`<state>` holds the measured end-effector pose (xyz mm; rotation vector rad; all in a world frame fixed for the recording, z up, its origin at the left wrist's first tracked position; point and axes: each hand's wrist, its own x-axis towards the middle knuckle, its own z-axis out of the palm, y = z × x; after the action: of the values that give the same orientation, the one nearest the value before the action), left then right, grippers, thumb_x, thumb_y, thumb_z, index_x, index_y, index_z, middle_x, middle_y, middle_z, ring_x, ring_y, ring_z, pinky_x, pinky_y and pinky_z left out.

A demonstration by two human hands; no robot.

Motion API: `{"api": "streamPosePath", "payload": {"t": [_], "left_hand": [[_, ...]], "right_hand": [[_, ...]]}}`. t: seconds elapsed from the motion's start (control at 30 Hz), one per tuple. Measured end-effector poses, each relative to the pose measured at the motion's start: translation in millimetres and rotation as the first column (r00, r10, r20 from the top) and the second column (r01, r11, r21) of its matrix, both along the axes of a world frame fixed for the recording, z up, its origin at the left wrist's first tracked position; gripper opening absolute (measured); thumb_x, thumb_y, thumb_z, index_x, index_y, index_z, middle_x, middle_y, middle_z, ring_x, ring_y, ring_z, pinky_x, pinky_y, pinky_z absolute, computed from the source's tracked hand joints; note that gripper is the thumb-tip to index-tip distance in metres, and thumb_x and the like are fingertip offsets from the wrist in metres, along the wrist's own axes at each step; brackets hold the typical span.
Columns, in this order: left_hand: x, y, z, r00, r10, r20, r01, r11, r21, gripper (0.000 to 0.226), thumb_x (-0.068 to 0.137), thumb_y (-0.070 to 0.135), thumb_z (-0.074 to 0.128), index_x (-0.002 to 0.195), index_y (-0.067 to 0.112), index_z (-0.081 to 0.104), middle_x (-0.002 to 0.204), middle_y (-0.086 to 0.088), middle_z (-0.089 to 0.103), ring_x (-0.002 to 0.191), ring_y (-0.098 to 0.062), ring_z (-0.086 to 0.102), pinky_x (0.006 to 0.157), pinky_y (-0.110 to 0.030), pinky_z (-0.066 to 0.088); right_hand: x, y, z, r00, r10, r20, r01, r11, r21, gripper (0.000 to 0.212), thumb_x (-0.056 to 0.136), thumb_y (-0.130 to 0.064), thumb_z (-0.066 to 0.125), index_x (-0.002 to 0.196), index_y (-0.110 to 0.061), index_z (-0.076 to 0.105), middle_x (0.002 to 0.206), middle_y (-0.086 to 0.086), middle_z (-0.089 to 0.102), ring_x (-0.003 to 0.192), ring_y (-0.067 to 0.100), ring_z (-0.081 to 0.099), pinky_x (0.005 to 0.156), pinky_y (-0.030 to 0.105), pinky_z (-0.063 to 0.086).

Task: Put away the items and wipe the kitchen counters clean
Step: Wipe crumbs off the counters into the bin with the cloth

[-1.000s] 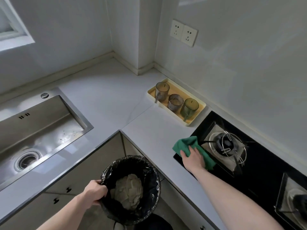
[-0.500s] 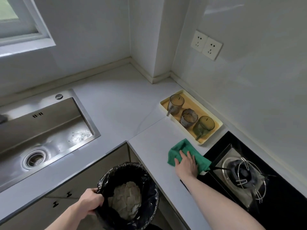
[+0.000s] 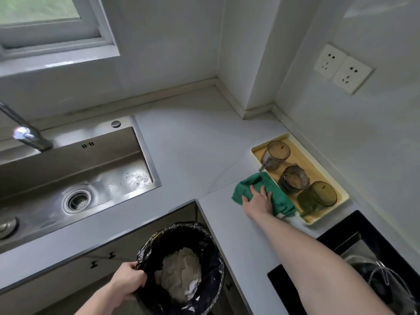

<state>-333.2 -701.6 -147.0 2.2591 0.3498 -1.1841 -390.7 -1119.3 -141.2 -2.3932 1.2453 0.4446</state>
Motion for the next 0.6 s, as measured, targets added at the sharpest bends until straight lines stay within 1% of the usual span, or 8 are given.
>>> {"api": "streamPosePath", "payload": {"t": [0.07,0.1,0.17,0.23,0.33,0.4,0.5,0.6], "left_hand": [[-3.8,7.1,-0.3,0.999,0.041,-0.004,-0.041,0.999,-0.010,0.022,0.045,0.009,0.056,0.061,0.011,0.071,0.050,-0.005,0.055,0.048,-0.023,0.050,0.045,-0.022,0.039],[-5.6,9.0,1.3,0.998,0.057,-0.007,-0.057,0.998,-0.015,0.019,0.046,0.008,0.057,0.059,0.012,0.070,0.051,-0.006,0.055,0.049,-0.024,0.050,0.045,-0.022,0.039],[-8.0,15.2,4.7,0.997,0.079,-0.008,-0.079,0.997,-0.023,0.015,0.055,0.001,0.058,0.054,0.013,0.067,0.050,-0.006,0.055,0.047,-0.024,0.049,0.042,-0.021,0.039],[-7.5,24.0,4.9,0.995,0.101,-0.002,-0.101,0.995,-0.025,0.021,0.061,-0.003,0.058,0.051,0.013,0.066,0.049,-0.006,0.055,0.044,-0.023,0.048,0.040,-0.021,0.038],[-4.9,45.4,6.0,0.995,0.102,-0.003,-0.102,0.995,0.008,0.010,0.049,0.007,0.059,0.048,0.015,0.065,0.048,-0.004,0.056,0.046,-0.022,0.050,0.044,-0.020,0.037],[-3.9,60.8,6.1,0.994,0.112,-0.012,-0.112,0.994,0.016,0.009,0.044,0.010,0.057,0.046,0.016,0.063,0.047,-0.003,0.055,0.048,-0.023,0.049,0.045,-0.021,0.035],[-0.2,84.1,10.7,0.993,0.118,0.000,-0.118,0.993,0.008,0.008,0.048,0.009,0.058,0.045,0.016,0.060,0.047,-0.002,0.053,0.047,-0.022,0.047,0.046,-0.021,0.034],[5.5,112.7,10.6,0.992,0.123,0.009,-0.123,0.992,0.011,0.014,0.055,0.005,0.060,0.045,0.016,0.059,0.047,-0.001,0.052,0.047,-0.020,0.047,0.046,-0.019,0.036]], "right_hand": [[12.1,4.4,-0.8,0.999,0.049,-0.007,-0.049,0.999,-0.003,0.065,0.103,-0.050,0.043,0.161,-0.031,0.021,0.170,0.008,0.006,0.154,0.042,0.005,0.125,0.053,0.016],[17.3,7.3,-1.1,0.997,0.073,-0.002,-0.073,0.997,-0.001,0.064,0.103,-0.049,0.043,0.161,-0.032,0.021,0.170,0.007,0.005,0.154,0.041,0.003,0.125,0.053,0.015],[30.0,17.1,-1.3,0.992,0.125,0.013,-0.125,0.992,0.012,0.064,0.103,-0.047,0.044,0.161,-0.033,0.021,0.171,0.004,0.003,0.155,0.038,0.001,0.126,0.052,0.013],[43.8,29.6,-1.0,0.985,0.170,0.031,-0.171,0.985,0.030,0.063,0.103,-0.046,0.046,0.161,-0.033,0.022,0.171,0.002,0.002,0.156,0.036,0.000,0.126,0.050,0.012],[70.5,57.7,-0.7,0.967,0.246,0.058,-0.250,0.966,0.061,0.064,0.103,-0.044,0.047,0.161,-0.033,0.022,0.171,0.001,0.001,0.156,0.034,-0.002,0.127,0.048,0.010],[86.3,79.0,0.6,0.957,0.280,0.073,-0.286,0.955,0.084,0.064,0.103,-0.042,0.048,0.161,-0.033,0.022,0.171,0.002,0.001,0.156,0.035,-0.003,0.127,0.048,0.009],[106.2,116.0,1.5,0.941,0.328,0.084,-0.336,0.936,0.102,0.065,0.103,-0.038,0.050,0.161,-0.031,0.022,0.171,0.004,0.000,0.156,0.036,-0.003,0.126,0.048,0.008],[120.2,157.5,1.3,0.924,0.375,0.075,-0.381,0.919,0.101,0.065,0.103,-0.036,0.051,0.161,-0.031,0.021,0.171,0.005,-0.001,0.156,0.036,-0.005,0.125,0.051,0.006]]}}
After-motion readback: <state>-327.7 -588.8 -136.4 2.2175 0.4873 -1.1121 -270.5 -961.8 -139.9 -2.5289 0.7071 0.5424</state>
